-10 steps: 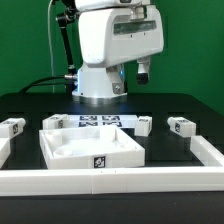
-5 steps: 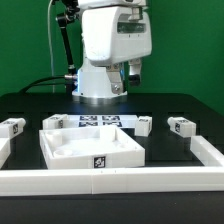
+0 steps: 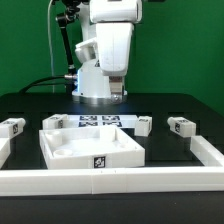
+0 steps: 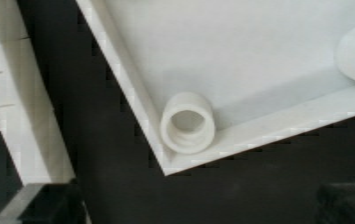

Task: Assemble square table

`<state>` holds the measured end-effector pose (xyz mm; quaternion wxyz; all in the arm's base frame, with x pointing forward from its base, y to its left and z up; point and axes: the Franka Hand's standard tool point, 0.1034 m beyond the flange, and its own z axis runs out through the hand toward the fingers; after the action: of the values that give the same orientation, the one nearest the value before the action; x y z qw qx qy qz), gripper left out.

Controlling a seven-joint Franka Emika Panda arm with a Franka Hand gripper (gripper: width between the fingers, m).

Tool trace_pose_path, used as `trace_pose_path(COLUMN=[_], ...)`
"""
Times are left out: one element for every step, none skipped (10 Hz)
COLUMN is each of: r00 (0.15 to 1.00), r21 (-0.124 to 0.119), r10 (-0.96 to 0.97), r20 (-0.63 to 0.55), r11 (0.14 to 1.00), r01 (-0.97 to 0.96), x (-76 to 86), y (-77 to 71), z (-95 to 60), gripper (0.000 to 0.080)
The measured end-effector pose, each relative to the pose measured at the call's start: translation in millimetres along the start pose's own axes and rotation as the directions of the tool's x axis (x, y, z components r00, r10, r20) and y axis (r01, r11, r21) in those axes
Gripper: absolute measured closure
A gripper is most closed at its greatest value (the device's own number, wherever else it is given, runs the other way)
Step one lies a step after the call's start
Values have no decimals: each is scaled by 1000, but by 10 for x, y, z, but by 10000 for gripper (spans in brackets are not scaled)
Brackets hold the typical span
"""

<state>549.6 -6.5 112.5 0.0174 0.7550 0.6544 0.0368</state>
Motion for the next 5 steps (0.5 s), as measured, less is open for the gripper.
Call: trace_pose_path(r00=[999, 984, 970, 953, 944], r21=[-5, -28, -34, -24, -12], r10=[-39, -178, -244, -303, -328], r20=[1, 4, 10, 16, 18], r11=[999, 984, 969, 953, 944], r01=[39, 178, 244, 303, 329], x=[-32, -165, -266, -314, -353], y=[-4, -51, -146, -224, -259], z=[8, 46, 108, 169, 207], gripper=[150, 150, 150, 150, 150])
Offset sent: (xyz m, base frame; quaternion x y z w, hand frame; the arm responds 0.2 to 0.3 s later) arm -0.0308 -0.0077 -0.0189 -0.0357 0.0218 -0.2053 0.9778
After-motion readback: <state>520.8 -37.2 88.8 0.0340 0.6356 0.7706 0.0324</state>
